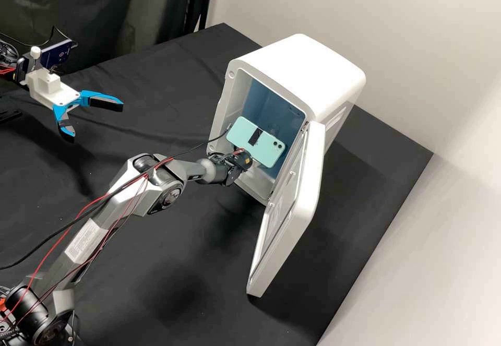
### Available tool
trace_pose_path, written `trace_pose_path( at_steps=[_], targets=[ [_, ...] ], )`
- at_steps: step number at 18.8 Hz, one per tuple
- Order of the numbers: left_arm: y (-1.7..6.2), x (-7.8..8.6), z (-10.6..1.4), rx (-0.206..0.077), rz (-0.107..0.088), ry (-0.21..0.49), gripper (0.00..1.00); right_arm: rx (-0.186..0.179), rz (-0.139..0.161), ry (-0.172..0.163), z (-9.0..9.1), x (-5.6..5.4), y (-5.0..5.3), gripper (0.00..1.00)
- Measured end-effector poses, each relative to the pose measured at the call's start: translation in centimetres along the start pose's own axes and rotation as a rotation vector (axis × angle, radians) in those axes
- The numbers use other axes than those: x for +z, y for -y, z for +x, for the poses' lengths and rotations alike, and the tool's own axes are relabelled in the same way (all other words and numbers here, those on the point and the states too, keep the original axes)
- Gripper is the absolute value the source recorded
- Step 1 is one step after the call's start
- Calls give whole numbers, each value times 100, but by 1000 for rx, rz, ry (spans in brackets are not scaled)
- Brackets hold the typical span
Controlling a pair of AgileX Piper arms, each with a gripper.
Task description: Place the flask in the incubator
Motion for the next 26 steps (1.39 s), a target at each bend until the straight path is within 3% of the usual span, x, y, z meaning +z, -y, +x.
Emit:
trace_pose_path(
  at_steps=[5,15,16,26],
  targets=[
    [0,0,0,0,0,0,100,6,1,4,0,24,-27,0],
    [-19,11,-6,8,8,2,100,2,35,9,-5,83,-69,0],
    [-19,11,-6,8,8,2,100,-1,40,7,-5,81,-66,100],
    [-18,14,-5,8,8,4,100,-24,22,7,-6,81,-45,100]
  ],
)
